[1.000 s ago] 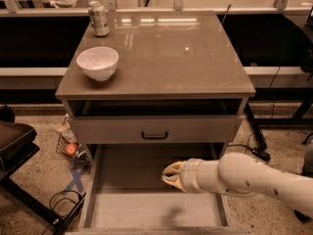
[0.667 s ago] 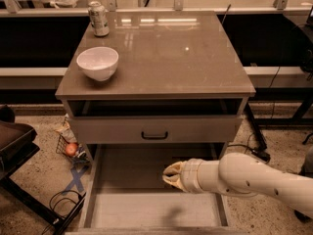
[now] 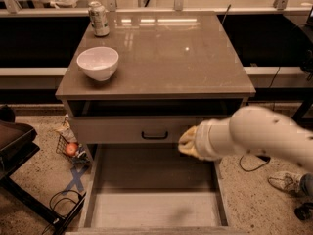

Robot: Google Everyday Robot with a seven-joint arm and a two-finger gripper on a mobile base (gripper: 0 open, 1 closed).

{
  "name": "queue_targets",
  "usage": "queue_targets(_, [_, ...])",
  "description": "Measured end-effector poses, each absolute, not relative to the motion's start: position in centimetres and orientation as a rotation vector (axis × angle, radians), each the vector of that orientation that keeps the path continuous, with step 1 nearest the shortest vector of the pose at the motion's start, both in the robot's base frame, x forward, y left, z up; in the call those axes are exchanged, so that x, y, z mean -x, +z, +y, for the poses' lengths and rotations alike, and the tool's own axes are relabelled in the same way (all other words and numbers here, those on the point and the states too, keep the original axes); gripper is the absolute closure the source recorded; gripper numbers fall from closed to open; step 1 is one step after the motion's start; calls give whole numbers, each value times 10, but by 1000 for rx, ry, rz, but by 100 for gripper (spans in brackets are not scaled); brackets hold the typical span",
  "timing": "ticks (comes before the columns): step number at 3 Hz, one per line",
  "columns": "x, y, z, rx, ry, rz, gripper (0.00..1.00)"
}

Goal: Pick rxbar chocolate from middle drawer and place on counter

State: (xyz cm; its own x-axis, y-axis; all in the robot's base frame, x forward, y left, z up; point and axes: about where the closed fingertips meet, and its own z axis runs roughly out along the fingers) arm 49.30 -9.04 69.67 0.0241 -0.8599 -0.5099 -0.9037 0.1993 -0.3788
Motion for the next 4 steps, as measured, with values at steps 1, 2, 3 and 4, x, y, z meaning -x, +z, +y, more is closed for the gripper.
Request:
queue_targets(1, [-512,769,-110,1698,-83,1804,100])
queue_targets(2, [-526,834,-126,1717,-264,1783,100])
queue_targets(3, [-532,862,-132,1721,-367,1756,100])
queue_targets(4, [-537,866,-132,1725,-382,1740,100])
